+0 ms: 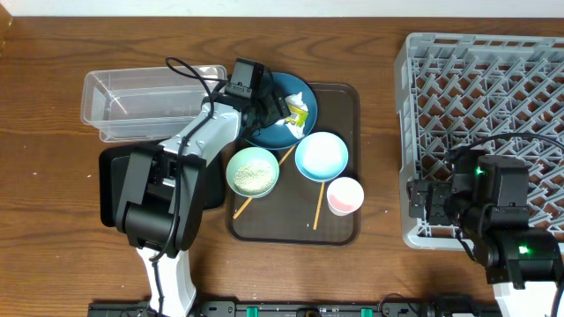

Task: Sort waste into correct bins and load items into the dishwasher rack
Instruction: 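Reach the left gripper to the snack wrapper on the teal plate, then grasp the wrapper with the left gripper and drop it in the clear bin, then reach the left gripper to the white tissue on the plate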

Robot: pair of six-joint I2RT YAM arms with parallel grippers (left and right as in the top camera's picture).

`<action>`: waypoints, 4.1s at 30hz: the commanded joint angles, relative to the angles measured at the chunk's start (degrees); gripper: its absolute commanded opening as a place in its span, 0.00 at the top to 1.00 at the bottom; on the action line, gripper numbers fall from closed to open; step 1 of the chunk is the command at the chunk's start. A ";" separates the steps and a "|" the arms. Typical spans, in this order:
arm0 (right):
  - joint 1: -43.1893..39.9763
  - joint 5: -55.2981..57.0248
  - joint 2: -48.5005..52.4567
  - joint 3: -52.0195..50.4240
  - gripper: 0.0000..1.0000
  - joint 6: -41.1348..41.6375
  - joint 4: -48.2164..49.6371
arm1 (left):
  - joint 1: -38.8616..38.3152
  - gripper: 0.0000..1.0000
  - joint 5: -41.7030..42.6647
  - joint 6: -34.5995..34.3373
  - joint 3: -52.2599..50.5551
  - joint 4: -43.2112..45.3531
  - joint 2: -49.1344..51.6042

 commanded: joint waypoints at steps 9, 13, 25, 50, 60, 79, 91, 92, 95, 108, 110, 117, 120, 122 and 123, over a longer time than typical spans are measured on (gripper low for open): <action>1.16 -0.46 -0.20 1.11 0.01 -0.46 -0.24 | -0.09 0.71 -0.66 -0.55 1.18 0.52 0.22; 1.16 -0.46 -0.20 1.11 0.01 -0.46 -0.26 | -0.09 0.94 0.70 -0.42 1.18 0.31 0.20; 1.16 -0.44 -0.20 1.11 0.01 -0.48 -0.24 | -0.09 0.90 2.08 7.85 1.22 -2.71 -6.45; 1.16 -0.46 -0.20 1.09 0.01 -0.48 -0.24 | -5.77 0.39 -4.26 -1.38 1.16 3.65 1.73; 1.16 -0.46 -0.20 1.11 0.01 -0.48 -0.44 | -5.77 0.48 -6.56 -1.42 0.85 3.69 1.73; 1.16 -0.44 -0.20 1.09 0.01 -0.48 -0.48 | -5.75 0.94 -6.51 3.63 0.85 -1.31 -3.32; 1.16 -0.44 -0.20 1.11 0.01 -0.48 -0.57 | -2.12 0.94 -6.86 17.38 0.85 -13.64 -20.04; 1.16 -0.44 -0.20 1.11 0.01 -0.48 -0.68 | -1.20 0.93 -7.10 17.46 0.85 -14.01 -20.61; 1.16 -0.46 -0.20 1.11 0.01 -0.48 -1.09 | 3.45 0.94 -8.39 17.55 0.85 -14.27 -21.77; 1.16 -0.44 -0.20 1.11 0.01 -0.48 -1.31 | 14.71 0.58 -8.87 17.57 0.85 -11.32 -18.34; 1.16 -0.44 -0.20 1.11 0.01 -0.48 -1.29 | 14.40 0.56 -8.87 17.55 0.85 -11.28 -18.62; 1.16 -0.44 -0.20 1.11 0.01 -0.48 -1.31 | 9.09 0.51 -8.00 20.41 0.83 -12.09 -18.71; 1.16 -0.44 -0.20 1.11 0.01 -0.48 -1.29 | 4.90 0.51 -8.04 24.35 0.83 -12.11 -17.97; 1.16 -0.44 -0.20 1.11 0.01 -0.48 -1.29 | 2.47 0.50 -8.04 25.68 0.83 -12.00 -17.00; 1.16 -0.44 -0.20 1.11 0.01 -0.48 -1.31 | 1.46 0.49 -8.07 26.29 0.83 -11.80 -16.33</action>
